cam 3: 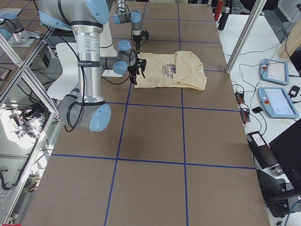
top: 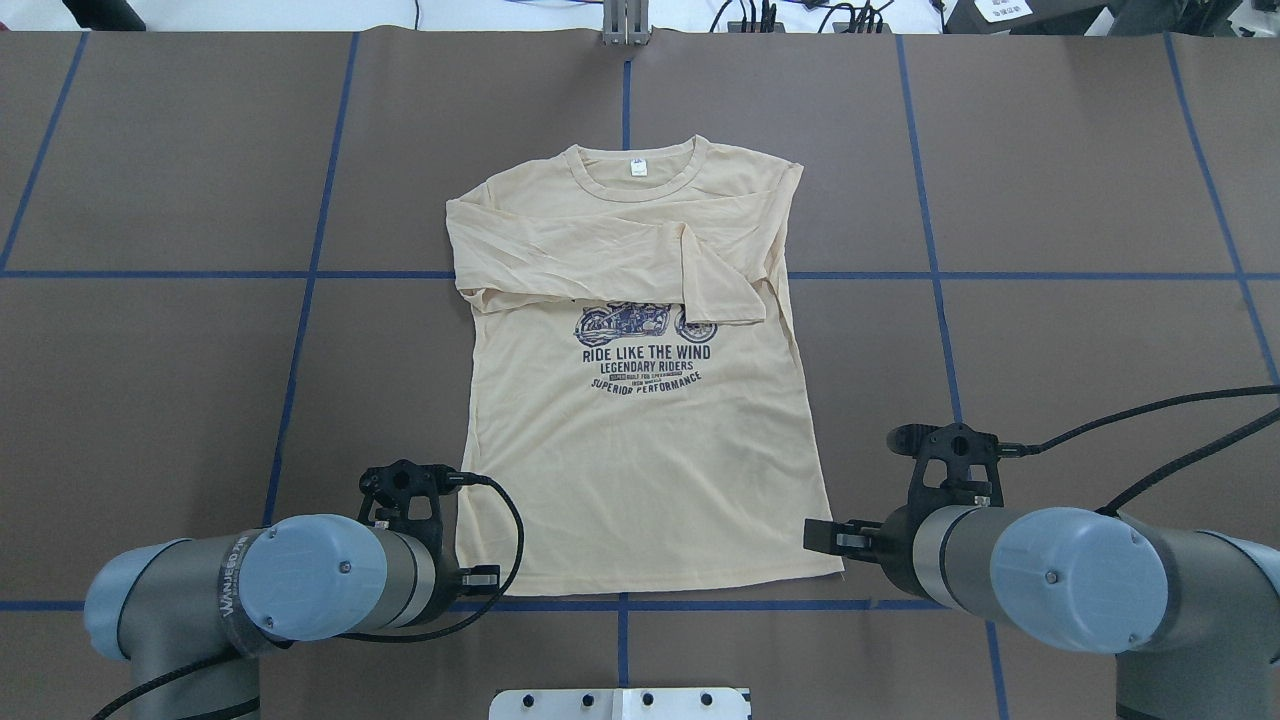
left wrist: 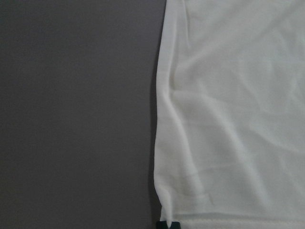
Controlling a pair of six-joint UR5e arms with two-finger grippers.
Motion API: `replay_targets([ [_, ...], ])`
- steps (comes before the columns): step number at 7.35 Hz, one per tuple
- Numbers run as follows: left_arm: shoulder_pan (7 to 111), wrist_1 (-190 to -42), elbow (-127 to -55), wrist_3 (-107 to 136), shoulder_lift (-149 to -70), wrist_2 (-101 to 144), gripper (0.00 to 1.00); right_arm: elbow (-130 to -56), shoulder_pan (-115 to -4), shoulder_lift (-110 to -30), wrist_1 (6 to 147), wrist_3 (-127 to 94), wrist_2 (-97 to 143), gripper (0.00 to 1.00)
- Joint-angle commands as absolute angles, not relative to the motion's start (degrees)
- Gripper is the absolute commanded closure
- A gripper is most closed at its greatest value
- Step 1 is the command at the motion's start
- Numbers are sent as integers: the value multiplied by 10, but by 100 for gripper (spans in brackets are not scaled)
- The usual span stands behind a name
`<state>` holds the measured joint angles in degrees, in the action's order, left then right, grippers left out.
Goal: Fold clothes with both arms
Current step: 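Grasp the hem corners with both grippers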
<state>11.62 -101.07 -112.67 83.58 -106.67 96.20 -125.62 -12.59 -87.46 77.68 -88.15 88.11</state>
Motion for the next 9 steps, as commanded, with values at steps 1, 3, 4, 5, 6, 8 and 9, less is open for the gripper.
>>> replay_targets([
  [1, 116, -1005, -1129, 824, -1070, 965, 100, -1233, -99, -871, 778, -882, 831, 9],
  [3, 117, -1006, -1133, 824, -1070, 968, 100, -1223, -91, -867, 778, -882, 820, 42],
  [4, 116, -1006, -1136, 824, -1070, 968, 100, -1216, -88, -865, 778, -882, 820, 52],
  [5, 117, -1007, -1136, 824, -1070, 969, 100, -1210, -86, -865, 778, -882, 820, 63],
  [6, 116, -1009, -1136, 824, -1070, 969, 100, -1205, -83, -863, 778, -882, 819, 65],
  [8, 116, -1009, -1136, 824, -1070, 969, 100, -1194, -78, -857, 777, -882, 819, 64],
  [9, 116, -1010, -1136, 824, -1070, 969, 100, -1186, -76, -848, 777, -882, 818, 64],
])
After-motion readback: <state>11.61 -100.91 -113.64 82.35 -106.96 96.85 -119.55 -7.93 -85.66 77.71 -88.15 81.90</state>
